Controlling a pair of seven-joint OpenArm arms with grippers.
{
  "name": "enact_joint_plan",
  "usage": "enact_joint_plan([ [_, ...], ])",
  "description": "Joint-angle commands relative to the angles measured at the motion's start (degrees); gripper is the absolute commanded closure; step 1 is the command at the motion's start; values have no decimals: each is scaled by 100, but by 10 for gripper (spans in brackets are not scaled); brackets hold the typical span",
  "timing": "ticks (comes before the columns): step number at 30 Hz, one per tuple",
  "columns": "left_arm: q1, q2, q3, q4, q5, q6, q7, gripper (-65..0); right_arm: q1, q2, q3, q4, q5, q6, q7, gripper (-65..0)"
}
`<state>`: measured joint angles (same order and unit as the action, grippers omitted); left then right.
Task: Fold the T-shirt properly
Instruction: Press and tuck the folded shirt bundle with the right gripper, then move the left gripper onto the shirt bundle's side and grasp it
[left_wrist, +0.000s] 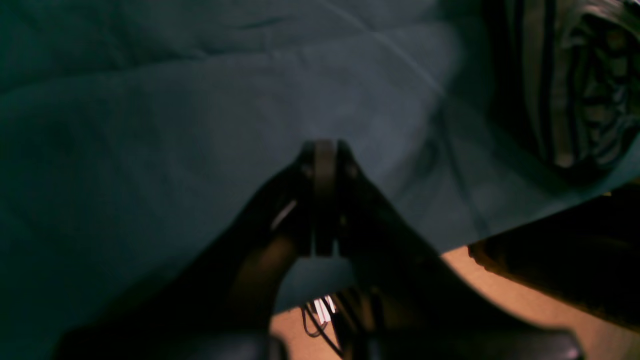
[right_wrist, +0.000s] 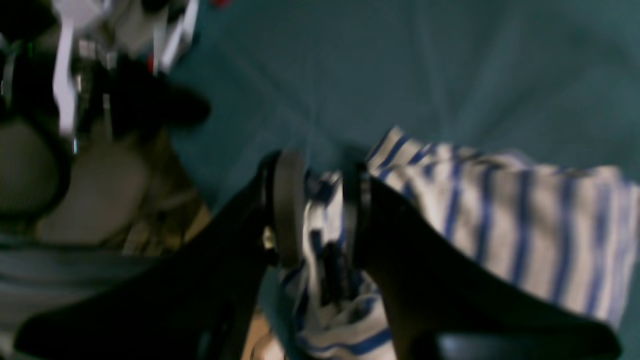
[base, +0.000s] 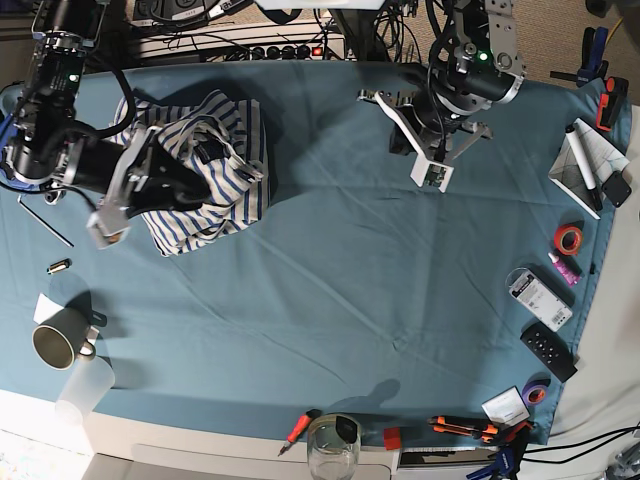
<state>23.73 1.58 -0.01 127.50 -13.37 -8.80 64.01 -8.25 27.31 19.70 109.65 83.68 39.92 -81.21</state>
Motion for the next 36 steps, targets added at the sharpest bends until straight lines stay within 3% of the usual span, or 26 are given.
enact_joint_plan([
  [1, 9, 31, 15, 103, -166, -66, -105, 0, 66, 57, 173, 90, 127, 8, 121, -146],
  [4, 7, 33, 15, 103, -581, -348, -127, 0, 66, -20, 616, 66, -964, 8, 121, -143],
  [8, 4, 33, 26, 103, -1458, -1049, -522, 0, 66, 0, 1132, 7, -2199, -66, 627, -60],
  [12, -50, 33, 66, 96, -1967, -1491, -629, 0, 61, 0, 1554, 7, -3405, -612, 1019, -23],
  [15, -144, 33, 363, 15, -1963, -1532, -732, 0, 55, 0, 1784, 7, -4345, -1078, 1266, -23],
  [18, -372, 33, 911, -271, -1709, -1611, -802, 0, -9, 0, 1886, 7, -5049, -1294, 1331, -23],
  [21, -706, 66, 1482, -605, -1174, -1613, -922, 0, -177, 2, 1899, 7, -5270, -1322, 1386, -23],
  [23, -892, 144, 1753, -721, -1045, -1410, -951, 0, -273, 0, 1899, 7, -5268, -1320, 1384, -23],
  [31, -1287, 742, 2280, -1228, -929, -1375, -1051, 0, -525, 0, 1899, 7, -5901, -1329, 1379, -23],
  [36, -1825, 742, 2614, -1930, -905, -1373, -1051, 0, -634, 0, 1899, 7, -6234, -1447, 1379, -23],
])
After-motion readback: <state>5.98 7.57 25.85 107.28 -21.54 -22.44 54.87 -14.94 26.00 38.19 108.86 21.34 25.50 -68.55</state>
